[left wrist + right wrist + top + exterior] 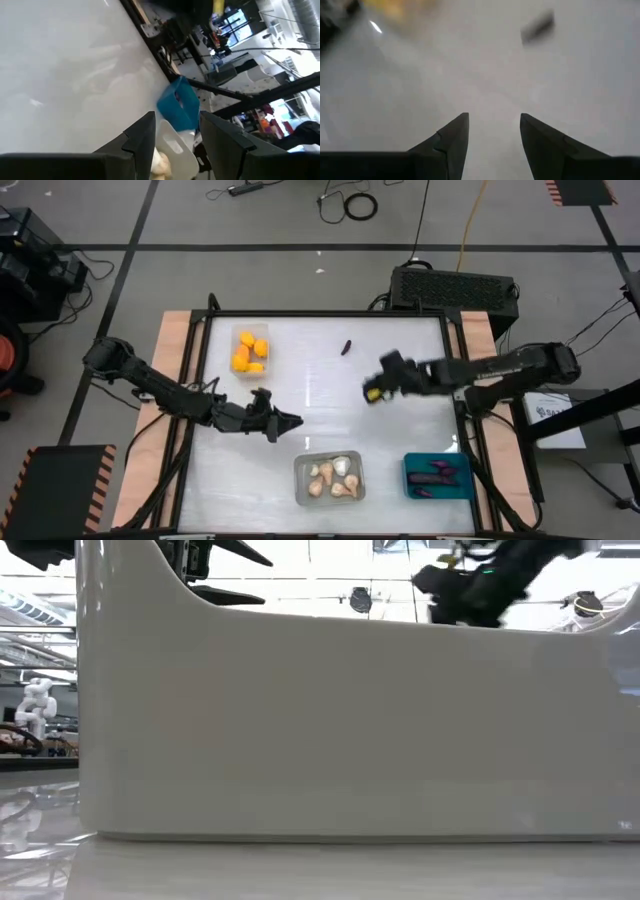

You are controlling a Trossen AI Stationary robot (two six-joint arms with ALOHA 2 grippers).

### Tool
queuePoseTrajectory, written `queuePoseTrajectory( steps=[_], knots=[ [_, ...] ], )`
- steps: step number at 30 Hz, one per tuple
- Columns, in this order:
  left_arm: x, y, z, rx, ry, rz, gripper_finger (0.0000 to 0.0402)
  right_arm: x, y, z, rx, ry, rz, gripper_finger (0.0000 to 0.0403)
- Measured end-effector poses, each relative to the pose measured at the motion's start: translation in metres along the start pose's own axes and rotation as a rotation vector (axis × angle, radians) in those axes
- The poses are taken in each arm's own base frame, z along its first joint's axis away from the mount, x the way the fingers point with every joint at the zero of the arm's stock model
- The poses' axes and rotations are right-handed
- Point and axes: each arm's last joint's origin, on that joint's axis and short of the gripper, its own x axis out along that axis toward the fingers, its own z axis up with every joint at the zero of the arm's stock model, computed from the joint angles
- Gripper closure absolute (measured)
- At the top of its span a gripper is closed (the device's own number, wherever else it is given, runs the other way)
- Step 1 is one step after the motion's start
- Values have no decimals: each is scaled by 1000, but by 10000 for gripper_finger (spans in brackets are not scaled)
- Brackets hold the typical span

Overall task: Sort produce into baskets
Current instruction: Put the eggplant into the blue bin

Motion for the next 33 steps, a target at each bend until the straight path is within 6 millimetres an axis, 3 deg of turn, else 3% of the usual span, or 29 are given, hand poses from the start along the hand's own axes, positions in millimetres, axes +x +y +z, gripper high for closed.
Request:
queuePoseTrajectory(
  steps=[5, 11, 16, 26, 33],
  knots=[
    [6, -2, -24, -42, 15, -42, 242, 18, -11, 54, 10, -208, 84, 230],
    [13, -8, -46, -36, 57, -66, 242, 56, -41, 90, 137, -180, 38, 204],
    [18, -12, -55, -28, 77, -70, 242, 86, -45, 119, 166, -87, 45, 169],
    [16, -15, -63, -22, 85, -73, 242, 149, -39, 148, 136, 243, -222, 154],
    [7, -19, -73, -13, 75, -75, 242, 182, -43, 141, 147, 343, -265, 154]
  ],
)
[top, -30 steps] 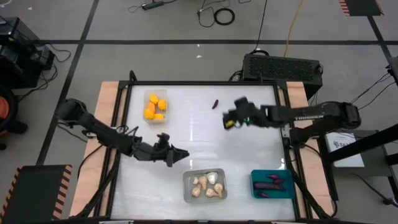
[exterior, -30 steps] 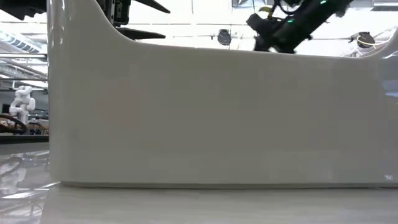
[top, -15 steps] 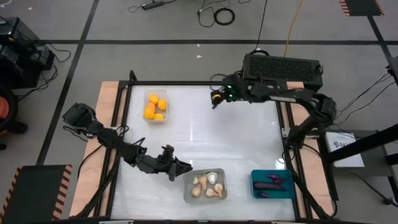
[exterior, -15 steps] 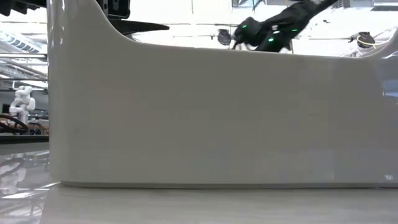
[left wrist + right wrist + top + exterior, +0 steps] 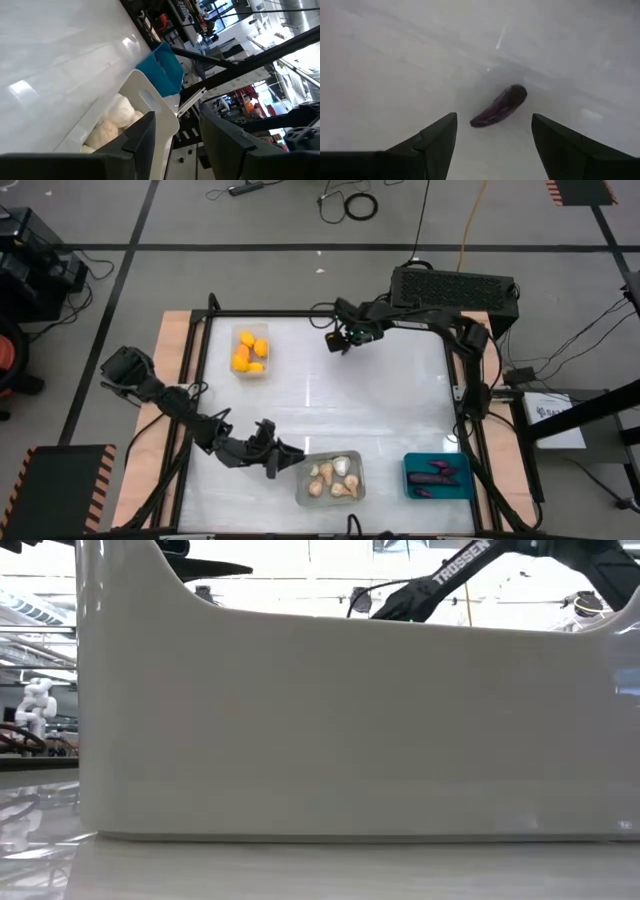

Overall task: Sort produce into baskets
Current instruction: Put the eggplant into the blue bin

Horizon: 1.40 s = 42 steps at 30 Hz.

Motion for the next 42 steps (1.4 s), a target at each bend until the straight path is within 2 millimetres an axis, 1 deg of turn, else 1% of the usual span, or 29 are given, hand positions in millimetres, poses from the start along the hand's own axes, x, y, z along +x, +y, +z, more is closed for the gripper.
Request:
queuePoseTrajectory(
  steps=[7, 11, 17, 24, 29, 31, 35, 37, 39, 42],
  knots=[
    [-7, -4, -9, 10, -12, 2, 242, 26, -3, -6, 15, 62, -52, 156],
    [-7, -3, -10, 16, -8, 6, 242, 37, -2, -6, 25, 70, -61, 174],
    [-7, -3, -10, 22, -6, 10, 242, 42, -1, -9, 26, 74, -76, 230],
    [-7, -1, -11, 32, 5, 23, 242, 43, 2, -10, -17, 68, -65, 320],
    [-7, -1, -12, 40, 16, 21, 242, 43, 4, -14, -51, 85, -71, 382],
    [-7, -1, -12, 43, 26, 22, 242, 42, 5, -16, -59, 99, -67, 395],
    [-8, 1, -14, 56, 70, 26, 242, 39, 9, -24, -73, 165, -32, 391],
    [-8, 2, -15, 63, 97, 28, 242, 34, 13, -34, -94, 241, -15, 391],
    [-8, 4, -16, 75, 123, 37, 242, 24, 19, -47, -120, 305, 1, 393],
    [-8, 5, -17, 111, 147, 47, 242, 0, 30, -66, -179, 341, -11, 397]
  ],
)
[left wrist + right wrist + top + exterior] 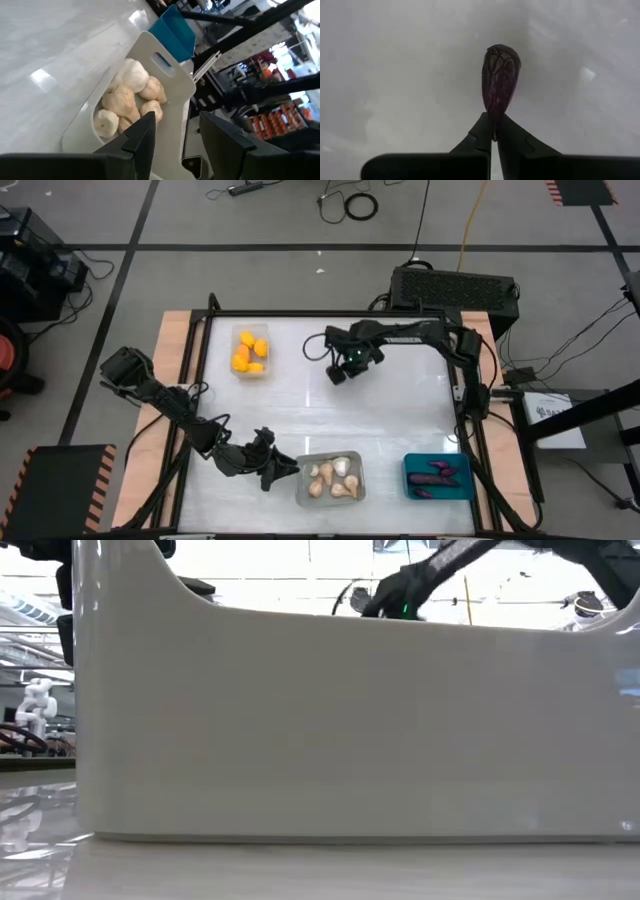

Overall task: Sort produce into baskets
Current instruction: Put the eggplant into the blue bin

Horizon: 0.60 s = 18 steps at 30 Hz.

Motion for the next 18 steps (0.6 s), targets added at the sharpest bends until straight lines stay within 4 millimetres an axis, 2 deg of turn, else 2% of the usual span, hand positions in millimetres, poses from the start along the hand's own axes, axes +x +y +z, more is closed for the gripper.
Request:
queuePoseTrajectory(
  steps=[4, 11, 14, 18],
  knots=[
    [0, 2, -1, 41, 11, 15, 242, -25, 26, -47, -97, 21, -50, 397],
    [2, 3, 3, 144, -4, 24, 242, -68, 71, -153, -218, 1, -18, 398],
    [4, 6, 8, 155, -26, 38, 242, -81, 79, -204, -217, 18, -9, 398],
    [9, 8, 19, 159, -71, 36, 242, -93, 79, -268, -231, 46, -30, 399]
  ],
)
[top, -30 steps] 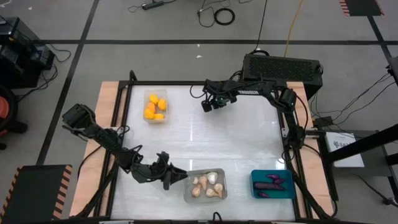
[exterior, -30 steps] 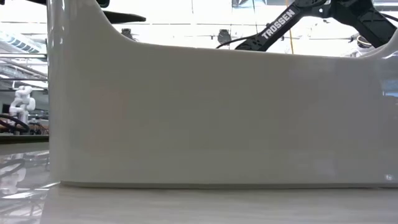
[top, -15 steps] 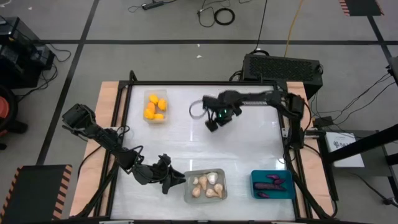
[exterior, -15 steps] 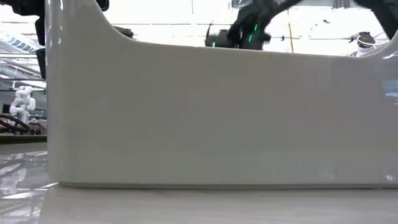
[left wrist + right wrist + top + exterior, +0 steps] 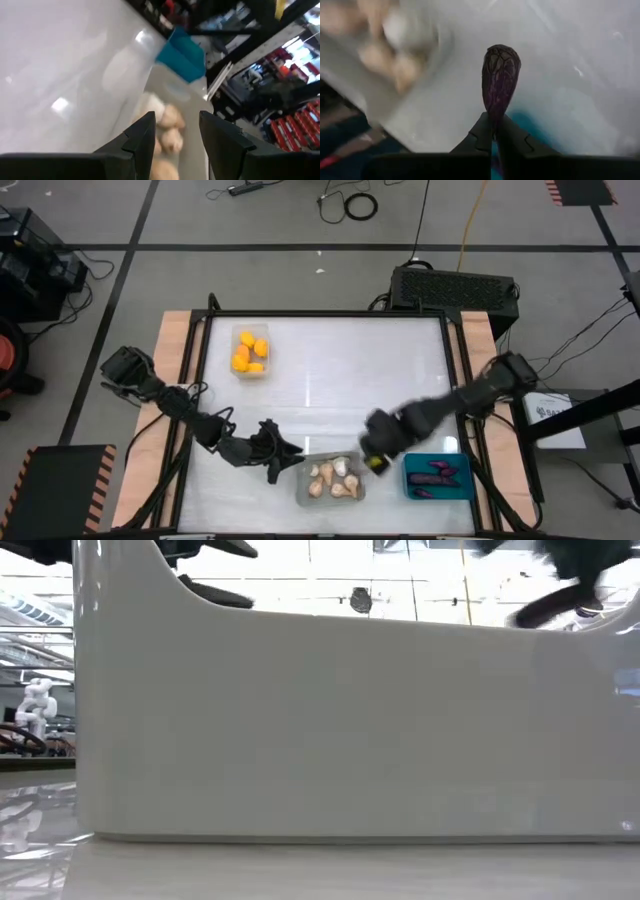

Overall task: Sort produce into baskets
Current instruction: Put the eggplant into the blue bin, then return to Home Position

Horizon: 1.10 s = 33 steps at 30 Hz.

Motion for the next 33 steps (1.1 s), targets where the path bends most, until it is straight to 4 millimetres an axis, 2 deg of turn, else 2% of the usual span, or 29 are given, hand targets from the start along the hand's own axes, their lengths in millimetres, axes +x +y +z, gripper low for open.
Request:
queuePoseTrajectory(
  steps=[4, 6, 10, 13, 18, 23, 29, 33],
  knots=[
    [5, 0, 15, 21, -85, -37, 242, 2, 7, -56, -16, 30, -57, 399],
    [8, 1, 25, 6, -139, -53, 242, 4, 7, -77, -4, 41, -97, 399],
    [13, 5, 43, -49, -230, -78, 242, 12, 2, -107, 52, -42, -166, 396],
    [16, 8, 53, -61, -217, -136, 242, 16, -4, -123, 93, -100, -195, 381],
    [22, 12, 64, -53, -120, -237, 242, 23, -11, -133, 120, -64, -237, 336],
    [20, 11, 76, -54, -126, -261, 242, 29, -15, -134, 65, -57, -265, 282],
    [1, 14, 98, -41, -111, -174, 242, 29, -17, -131, -59, -41, -269, 238],
    [-18, 17, 112, -36, -98, -108, 242, 14, -20, -124, -87, -42, -184, 235]
  ],
)
